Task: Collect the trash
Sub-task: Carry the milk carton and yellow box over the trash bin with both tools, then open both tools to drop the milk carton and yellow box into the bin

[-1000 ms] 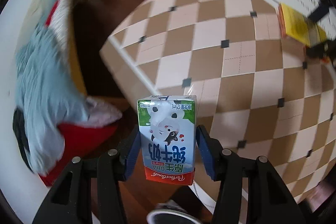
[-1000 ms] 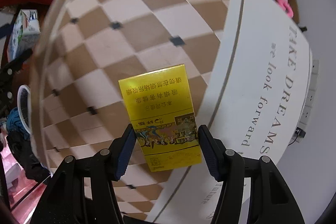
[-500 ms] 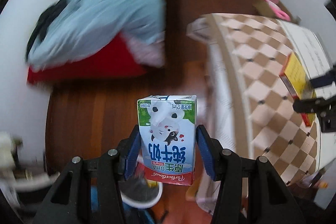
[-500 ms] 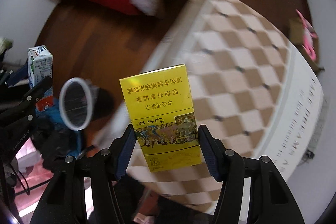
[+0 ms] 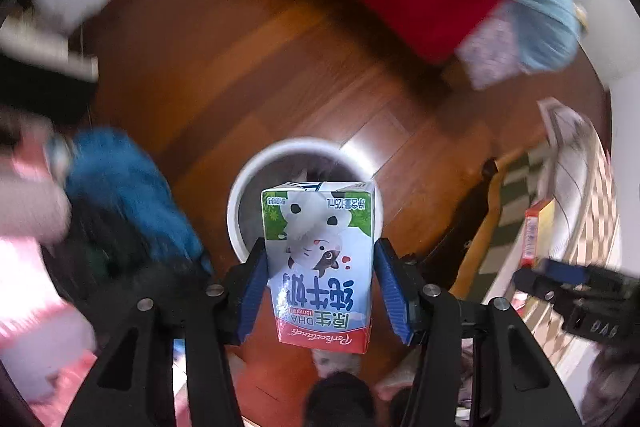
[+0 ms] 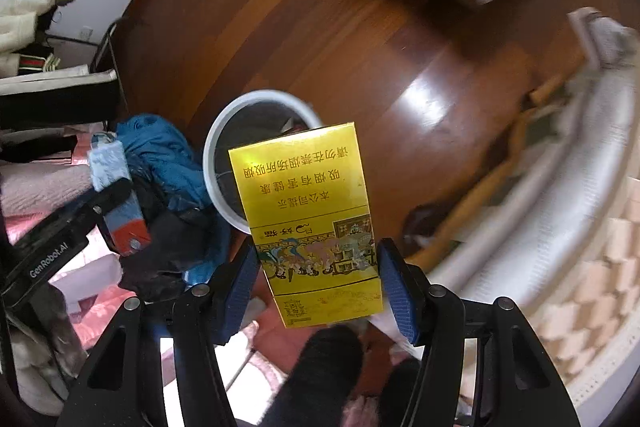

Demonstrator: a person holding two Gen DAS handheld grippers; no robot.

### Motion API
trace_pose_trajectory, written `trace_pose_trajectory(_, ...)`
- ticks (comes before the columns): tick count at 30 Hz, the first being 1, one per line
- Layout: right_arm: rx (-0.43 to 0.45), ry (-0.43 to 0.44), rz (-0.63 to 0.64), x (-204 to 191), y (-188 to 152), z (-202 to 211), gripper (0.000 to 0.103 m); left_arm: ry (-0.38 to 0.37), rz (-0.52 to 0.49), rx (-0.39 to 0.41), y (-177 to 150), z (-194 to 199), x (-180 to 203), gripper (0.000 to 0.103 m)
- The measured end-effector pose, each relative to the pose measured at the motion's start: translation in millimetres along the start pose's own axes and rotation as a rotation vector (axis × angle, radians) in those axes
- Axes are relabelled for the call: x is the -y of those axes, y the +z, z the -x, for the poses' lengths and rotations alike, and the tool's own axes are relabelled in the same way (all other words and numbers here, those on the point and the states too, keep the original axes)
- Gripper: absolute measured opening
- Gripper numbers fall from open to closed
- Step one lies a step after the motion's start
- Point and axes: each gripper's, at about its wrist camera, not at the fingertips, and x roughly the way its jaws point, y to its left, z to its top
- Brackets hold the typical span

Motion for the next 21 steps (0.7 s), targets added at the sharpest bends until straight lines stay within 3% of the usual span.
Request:
trace_pose_trajectory(5,-0.072,0.003,0.008,-27,28,-72,0.062,-0.09,0.147,-0.092,11,-65,-50,0.049)
trace_pose_trajectory(12,-0.124,0.009,-0.001,-43,52,-138,0.062,-0.134,0.2,-0.156,22,-114,-72,0.052)
trace_pose_trajectory(13,-0.125,0.01,-0.01,-44,55,-144,0.062,-0.131,0.203,-0.159,22,-114,-77,0.058)
trace_pose_trajectory(15,-0.129,0.017,-0.018,-43,58,-152,0.062,-0.125,0.211,-0.149,21,-114,-84,0.088)
trace_pose_trajectory(17,-0.132,0.041,-0.031,-42,60,-159,0.071,-0.118,0.222,-0.142,19,-110,-90,0.093)
trace_pose_trajectory(19,-0.117,0.05,-0.04,-41,60,-159,0.1,-0.096,0.227,-0.14,16,-104,-93,0.095)
trace_pose_trajectory(21,-0.108,0.04,-0.034,-44,57,-155,0.102,-0.07,0.226,-0.126,12,-97,-95,0.097)
